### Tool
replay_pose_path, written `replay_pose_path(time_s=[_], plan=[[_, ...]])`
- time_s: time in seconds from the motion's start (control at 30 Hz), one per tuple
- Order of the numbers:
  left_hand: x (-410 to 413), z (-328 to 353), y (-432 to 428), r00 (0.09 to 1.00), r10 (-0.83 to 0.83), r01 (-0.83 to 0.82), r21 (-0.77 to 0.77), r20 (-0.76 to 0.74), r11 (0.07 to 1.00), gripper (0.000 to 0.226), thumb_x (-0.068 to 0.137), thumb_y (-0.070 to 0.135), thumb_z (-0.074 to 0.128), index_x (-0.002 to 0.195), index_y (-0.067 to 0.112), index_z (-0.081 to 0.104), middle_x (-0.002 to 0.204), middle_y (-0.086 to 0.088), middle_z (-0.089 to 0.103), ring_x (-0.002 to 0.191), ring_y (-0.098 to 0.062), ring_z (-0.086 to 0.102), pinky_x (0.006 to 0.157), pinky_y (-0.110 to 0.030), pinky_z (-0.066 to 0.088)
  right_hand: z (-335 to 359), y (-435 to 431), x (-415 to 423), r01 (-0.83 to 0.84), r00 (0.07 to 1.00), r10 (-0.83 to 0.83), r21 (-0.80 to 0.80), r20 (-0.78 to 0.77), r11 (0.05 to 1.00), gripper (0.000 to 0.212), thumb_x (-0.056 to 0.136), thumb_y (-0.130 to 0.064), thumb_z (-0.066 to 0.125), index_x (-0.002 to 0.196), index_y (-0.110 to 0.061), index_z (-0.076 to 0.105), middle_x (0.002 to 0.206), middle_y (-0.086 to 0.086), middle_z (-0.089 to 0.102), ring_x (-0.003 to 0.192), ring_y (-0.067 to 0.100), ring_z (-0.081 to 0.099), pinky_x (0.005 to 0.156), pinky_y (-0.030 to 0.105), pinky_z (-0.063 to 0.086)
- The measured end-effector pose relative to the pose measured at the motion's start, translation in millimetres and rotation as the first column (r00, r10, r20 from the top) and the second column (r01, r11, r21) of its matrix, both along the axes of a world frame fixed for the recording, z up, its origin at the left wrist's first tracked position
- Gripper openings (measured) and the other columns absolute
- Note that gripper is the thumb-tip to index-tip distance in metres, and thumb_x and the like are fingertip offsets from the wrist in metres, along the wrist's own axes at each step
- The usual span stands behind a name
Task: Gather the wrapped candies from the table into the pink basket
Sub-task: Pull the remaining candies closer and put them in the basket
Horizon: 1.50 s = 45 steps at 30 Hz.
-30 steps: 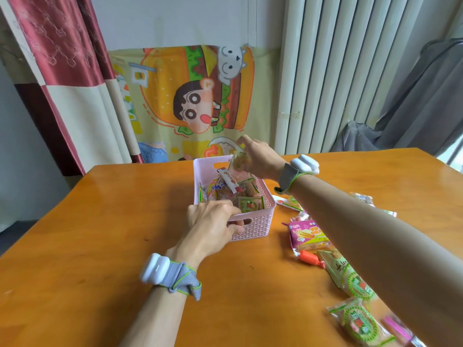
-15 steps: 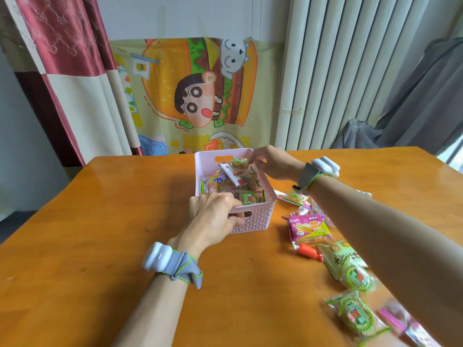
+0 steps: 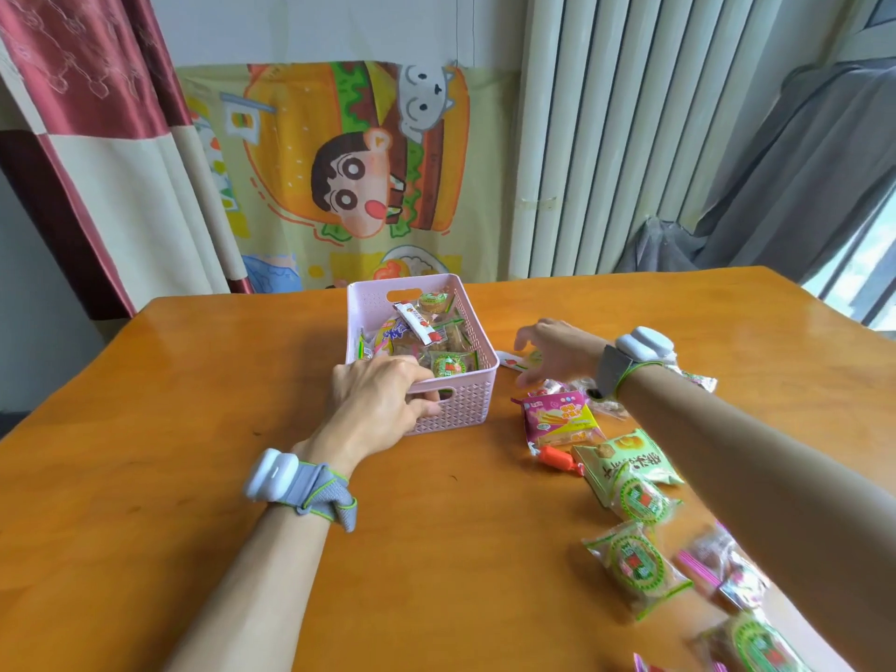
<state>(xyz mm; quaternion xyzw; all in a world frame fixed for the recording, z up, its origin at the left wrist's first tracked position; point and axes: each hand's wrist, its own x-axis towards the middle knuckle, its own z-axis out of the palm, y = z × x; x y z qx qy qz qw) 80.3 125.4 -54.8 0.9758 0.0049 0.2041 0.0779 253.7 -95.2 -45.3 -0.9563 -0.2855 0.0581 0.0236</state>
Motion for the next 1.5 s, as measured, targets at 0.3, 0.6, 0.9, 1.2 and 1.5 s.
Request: replay_pose_path(time_s=[0.3, 0.6, 0.9, 1.2, 1.5], plan=[[0.2, -1.0, 2.1, 1.0, 0.007, -0.007, 0.021, 0.013, 1.0, 0.023, 0.078, 0.06, 0.071, 0.09, 0.041, 0.067, 0.079, 0.018, 0.055, 0.09, -0.014, 0.062, 0.064, -0.031, 0.027, -7.8, 10.6, -3.0, -0.025, 0.999, 0.016, 0.219, 0.04, 0.975, 0.042, 0.093, -0.008, 0.046, 0.134, -0.012, 0.052, 0.122, 0.016, 0.057, 0.118, 0.036, 0.054, 0.097, 0.045, 0.047], [0.0, -1.3, 2.1, 1.0, 0.009, -0.009, 0.008, 0.01, 1.0, 0.02, 0.079, 0.059, 0.071, 0.089, 0.042, 0.068, 0.084, 0.018, 0.06, 0.091, -0.014, 0.062, 0.065, -0.031, 0.026, -18.4, 19.6, -6.0, 0.009, 0.996, -0.013, 0.057, 0.086, 0.998, 0.033, 0.086, -0.009, 0.055, 0.119, -0.007, 0.055, 0.116, 0.021, 0.061, 0.108, 0.041, 0.059, 0.081, 0.043, 0.052], [-0.1, -1.6, 2.8, 1.0, 0.001, -0.001, 0.008, 0.011, 1.0, 0.02, 0.079, 0.059, 0.071, 0.09, 0.042, 0.068, 0.08, 0.018, 0.056, 0.092, -0.015, 0.063, 0.066, -0.031, 0.028, 3.5, 22.0, 1.3, 0.076, 0.992, -0.109, 0.387, 0.063, 0.919, 0.026, 0.095, -0.022, 0.061, 0.118, -0.012, 0.067, 0.114, 0.018, 0.069, 0.102, 0.039, 0.065, 0.086, 0.044, 0.054], [-0.5, -1.7, 2.1, 1.0, 0.01, -0.01, 0.006, 0.015, 1.0, 0.02, 0.078, 0.059, 0.072, 0.088, 0.043, 0.067, 0.082, 0.019, 0.058, 0.089, -0.016, 0.062, 0.066, -0.032, 0.028, -6.2, 28.1, -2.7, 0.075, 0.995, -0.06, 0.182, -0.085, 0.98, 0.066, 0.086, -0.039, 0.073, 0.137, -0.006, 0.048, 0.129, 0.018, 0.057, 0.115, 0.035, 0.055, 0.087, 0.038, 0.047], [0.3, -1.5, 2.3, 1.0, 0.003, -0.003, 0.004, 0.013, 1.0, 0.021, 0.078, 0.06, 0.072, 0.086, 0.04, 0.067, 0.079, 0.016, 0.059, 0.084, -0.014, 0.06, 0.064, -0.031, 0.028, -4.3, 26.7, -2.6, 0.129, 0.991, -0.126, 0.38, -0.034, 0.916, 0.045, 0.091, -0.036, 0.066, 0.122, -0.004, 0.057, 0.111, 0.02, 0.069, 0.097, 0.038, 0.065, 0.07, 0.036, 0.046]])
